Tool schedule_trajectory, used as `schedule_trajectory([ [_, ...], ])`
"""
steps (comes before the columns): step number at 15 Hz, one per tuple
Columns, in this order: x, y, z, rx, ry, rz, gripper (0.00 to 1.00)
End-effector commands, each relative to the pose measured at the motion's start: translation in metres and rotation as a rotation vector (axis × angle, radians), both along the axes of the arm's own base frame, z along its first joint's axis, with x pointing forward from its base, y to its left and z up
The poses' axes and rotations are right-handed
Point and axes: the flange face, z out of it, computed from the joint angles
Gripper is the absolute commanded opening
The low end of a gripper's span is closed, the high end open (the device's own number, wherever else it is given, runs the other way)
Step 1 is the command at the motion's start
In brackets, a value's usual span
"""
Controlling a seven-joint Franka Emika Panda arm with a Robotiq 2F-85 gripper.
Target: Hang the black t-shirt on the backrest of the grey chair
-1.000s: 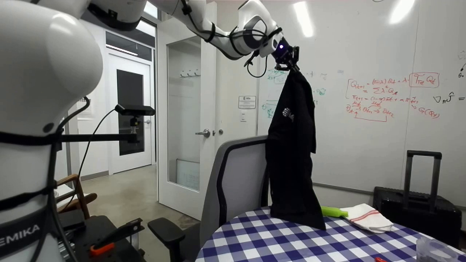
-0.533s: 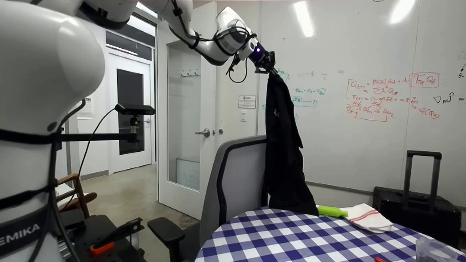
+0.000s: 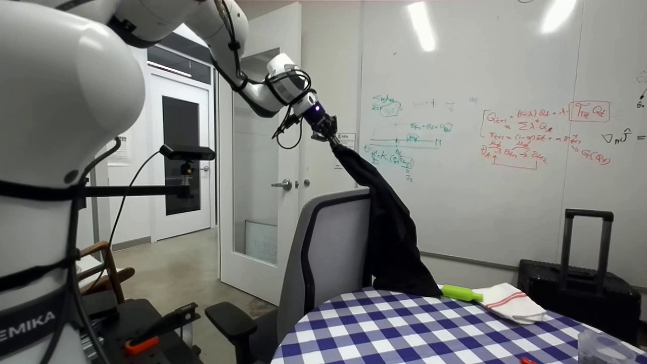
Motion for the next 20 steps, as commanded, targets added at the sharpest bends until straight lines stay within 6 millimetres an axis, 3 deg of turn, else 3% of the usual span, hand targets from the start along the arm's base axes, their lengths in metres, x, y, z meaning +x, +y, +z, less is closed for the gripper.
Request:
schedule_trajectory([
  [1,-0.006,0.034,-0.036,-0.061,0.103,0.049,0.01],
  [5,-0.019,0.055,-0.112,-0.120,0.286,0.115,0.01],
  [6,-0.022,0.057,-0.128,-0.140,0.334,0.134,0.29],
  [7,-0.023,0.057,-0.142,-0.160,0.366,0.146,0.30],
  [9,-0.025,0.059,-0.159,-0.180,0.414,0.171,0.44],
  [12,-0.027,0.064,-0.165,-0.197,0.440,0.190,0.68],
  [16,-0.024,0.059,-0.155,-0.196,0.433,0.199,0.95],
  [18,-0.020,0.047,-0.146,-0.184,0.435,0.209,1.00],
  [20,-0.017,0.022,-0.137,-0.188,0.463,0.247,1.00],
])
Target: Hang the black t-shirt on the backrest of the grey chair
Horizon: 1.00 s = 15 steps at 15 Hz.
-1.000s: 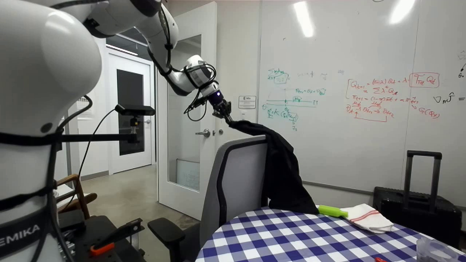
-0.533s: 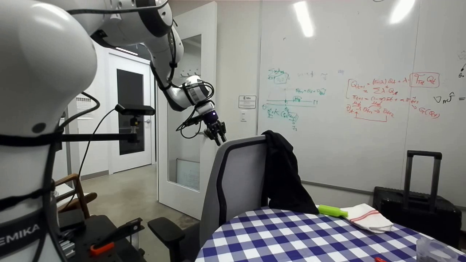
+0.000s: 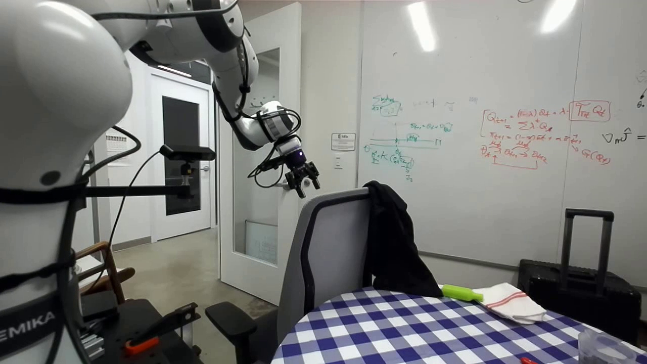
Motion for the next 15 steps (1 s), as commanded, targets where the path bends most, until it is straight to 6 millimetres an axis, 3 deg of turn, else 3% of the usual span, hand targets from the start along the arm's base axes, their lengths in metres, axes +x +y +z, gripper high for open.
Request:
schedule_trajectory([
  [1,0.008,-0.042,0.021,0.006,0.048,0.055,1.00],
  [4,0.016,-0.094,0.040,0.038,0.074,0.055,1.00],
  [8,0.016,-0.161,0.087,0.166,0.105,0.039,1.00],
  [12,-0.001,-0.234,0.136,0.241,0.149,0.077,1.00],
  [15,-0.021,-0.301,0.141,0.099,0.205,0.153,1.00],
])
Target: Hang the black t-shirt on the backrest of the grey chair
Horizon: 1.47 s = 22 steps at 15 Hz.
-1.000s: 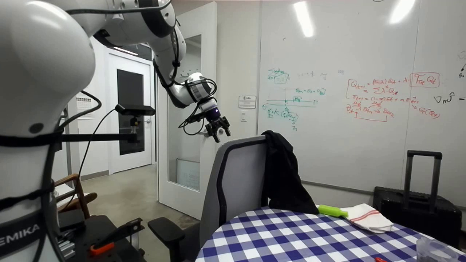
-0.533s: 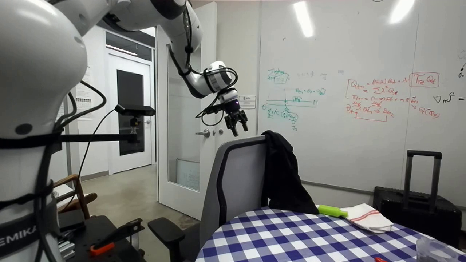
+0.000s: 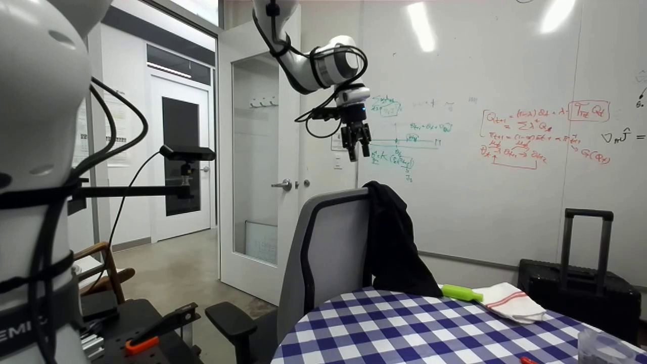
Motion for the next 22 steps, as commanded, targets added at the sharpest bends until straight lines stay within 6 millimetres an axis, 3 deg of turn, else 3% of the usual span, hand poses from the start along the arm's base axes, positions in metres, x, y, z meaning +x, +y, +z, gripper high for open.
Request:
schedule_trajectory([
  [1,-0.039,-0.071,-0.003,-0.143,0.058,0.113,1.00],
  [4,-0.079,-0.129,-0.024,-0.240,0.146,0.229,1.00],
  [8,-0.132,-0.191,-0.057,-0.185,0.142,0.415,1.00],
  [12,-0.198,-0.230,-0.089,-0.129,0.129,0.553,1.00],
  [15,-0.235,-0.258,-0.105,-0.069,0.167,0.635,1.00],
  [19,-0.265,-0.286,-0.109,-0.003,0.201,0.740,1.00],
  [22,-0.280,-0.294,-0.106,0.010,0.237,0.828,1.00],
])
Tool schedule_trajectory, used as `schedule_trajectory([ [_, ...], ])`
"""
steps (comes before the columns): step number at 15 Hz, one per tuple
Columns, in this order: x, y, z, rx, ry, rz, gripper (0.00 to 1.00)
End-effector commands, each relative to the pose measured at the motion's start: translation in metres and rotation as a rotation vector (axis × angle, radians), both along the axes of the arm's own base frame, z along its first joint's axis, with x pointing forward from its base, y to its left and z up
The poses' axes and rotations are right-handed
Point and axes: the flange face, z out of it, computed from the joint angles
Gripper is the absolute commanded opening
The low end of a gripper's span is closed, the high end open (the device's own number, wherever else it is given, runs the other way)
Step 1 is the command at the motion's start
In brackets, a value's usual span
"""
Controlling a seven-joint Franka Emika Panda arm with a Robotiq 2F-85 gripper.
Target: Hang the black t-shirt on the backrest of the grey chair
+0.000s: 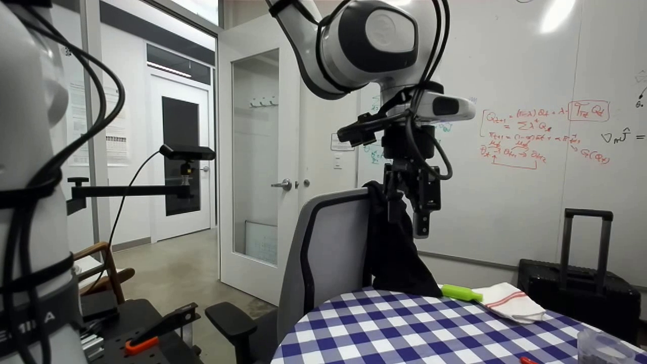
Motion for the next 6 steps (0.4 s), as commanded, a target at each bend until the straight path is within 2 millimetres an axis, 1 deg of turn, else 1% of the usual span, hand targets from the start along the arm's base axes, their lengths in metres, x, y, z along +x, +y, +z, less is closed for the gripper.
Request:
schedule_trajectory([
  [1,-0.020,-0.001,0.009,0.030,0.028,0.105,1.00],
  [3,-0.024,0.002,0.009,0.051,0.022,0.114,1.00],
  [4,-0.014,-0.003,0.004,0.023,0.036,0.089,1.00],
  [6,-0.015,-0.002,0.004,0.023,0.035,0.092,1.00],
])
